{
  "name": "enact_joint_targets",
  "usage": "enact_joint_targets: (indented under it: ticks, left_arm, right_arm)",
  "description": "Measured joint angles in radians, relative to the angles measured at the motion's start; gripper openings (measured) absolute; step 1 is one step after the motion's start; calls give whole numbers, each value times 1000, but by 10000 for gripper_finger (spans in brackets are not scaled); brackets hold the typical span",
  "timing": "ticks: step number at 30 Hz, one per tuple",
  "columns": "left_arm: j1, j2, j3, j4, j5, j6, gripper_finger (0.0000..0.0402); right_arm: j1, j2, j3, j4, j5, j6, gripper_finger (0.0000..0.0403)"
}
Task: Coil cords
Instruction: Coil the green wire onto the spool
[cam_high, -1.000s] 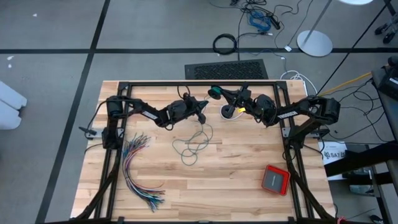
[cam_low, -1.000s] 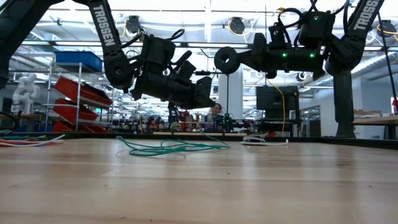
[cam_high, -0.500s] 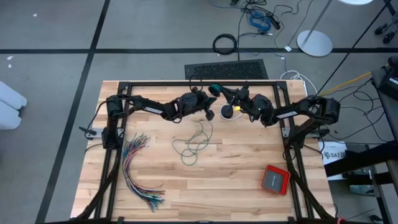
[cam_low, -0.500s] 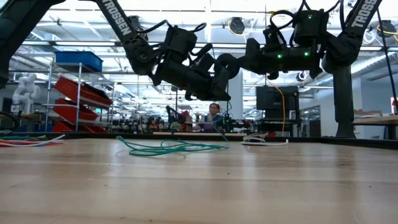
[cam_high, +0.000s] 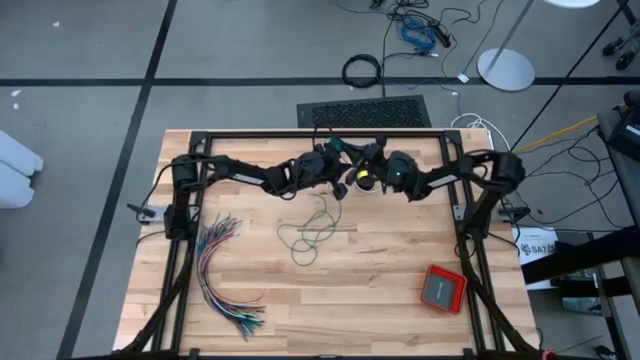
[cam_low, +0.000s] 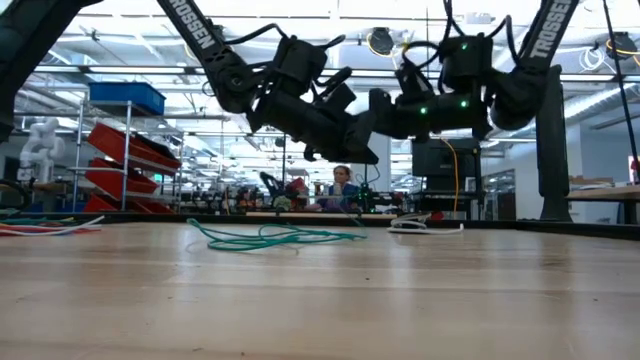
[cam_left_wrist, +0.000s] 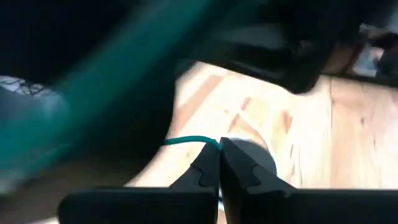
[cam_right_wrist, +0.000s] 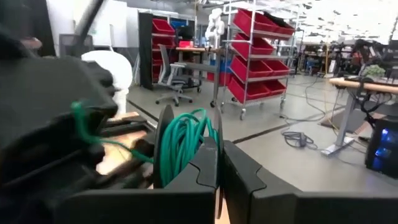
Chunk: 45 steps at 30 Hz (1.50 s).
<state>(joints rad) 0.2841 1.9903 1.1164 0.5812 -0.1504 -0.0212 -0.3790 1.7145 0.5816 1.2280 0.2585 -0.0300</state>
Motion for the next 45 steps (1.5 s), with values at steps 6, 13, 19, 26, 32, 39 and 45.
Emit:
enact_joint_targets:
  ticks: [6, 13, 19, 26, 32, 39, 45]
  left_arm:
    - [-20, 0, 0, -32, -2, 17, 0]
    - [-22, -17, 0, -134, 35, 36, 0]
    - [-20, -42, 0, -212, 43, 40, 0]
    - [-13, -73, 6, -293, 42, 55, 0]
    - [-9, -97, 6, -325, 42, 56, 0]
    - [-5, -126, 6, -355, 38, 56, 0]
    - [-4, -150, 5, -391, 35, 60, 0]
  right_arm:
    - [-5, 12, 1, -28, 1, -20, 0]
    - [-13, -6, 0, -169, -3, -58, 0]
    - [-13, -6, 1, -192, -5, -94, 0]
    - [-13, -6, 1, -226, -20, -116, 0]
    - [-13, -6, 1, -235, -53, -121, 0]
    - [-13, -6, 1, -268, -79, -121, 0]
    - [-13, -6, 1, -321, -82, -136, 0]
